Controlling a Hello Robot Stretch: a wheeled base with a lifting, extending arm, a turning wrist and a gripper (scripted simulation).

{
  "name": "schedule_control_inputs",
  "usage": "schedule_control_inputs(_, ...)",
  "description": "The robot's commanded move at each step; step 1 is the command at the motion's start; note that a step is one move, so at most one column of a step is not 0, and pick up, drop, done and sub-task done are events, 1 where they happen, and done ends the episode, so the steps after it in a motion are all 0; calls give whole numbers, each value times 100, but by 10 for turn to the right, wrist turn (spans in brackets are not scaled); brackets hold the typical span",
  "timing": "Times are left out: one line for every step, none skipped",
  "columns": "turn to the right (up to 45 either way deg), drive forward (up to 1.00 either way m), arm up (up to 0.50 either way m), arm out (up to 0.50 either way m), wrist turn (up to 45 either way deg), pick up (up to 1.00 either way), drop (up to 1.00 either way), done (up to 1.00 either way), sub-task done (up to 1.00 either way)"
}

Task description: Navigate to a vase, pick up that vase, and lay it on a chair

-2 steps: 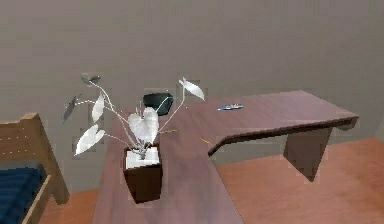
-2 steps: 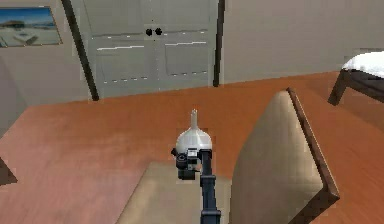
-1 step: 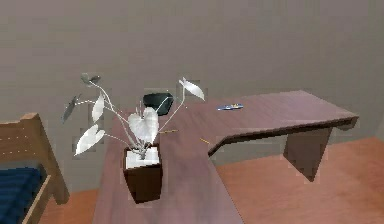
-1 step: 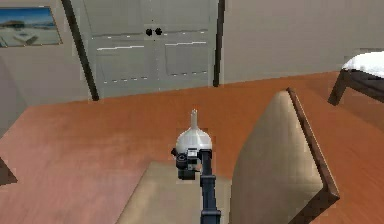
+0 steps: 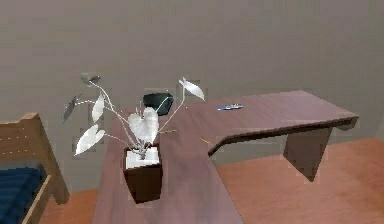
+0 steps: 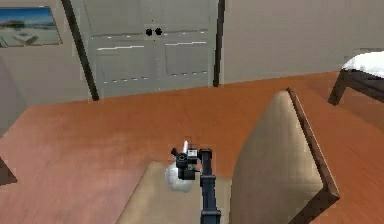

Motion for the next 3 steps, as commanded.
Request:
schedule_control_inputs(0, 0, 10, 0, 0, 0, 0, 0, 0)
schedule_control_inputs(0, 0, 0, -8, 0, 0, 0, 0, 0)
schedule_control_inputs(0, 0, 0, 0, 0, 0, 0, 100, 0)
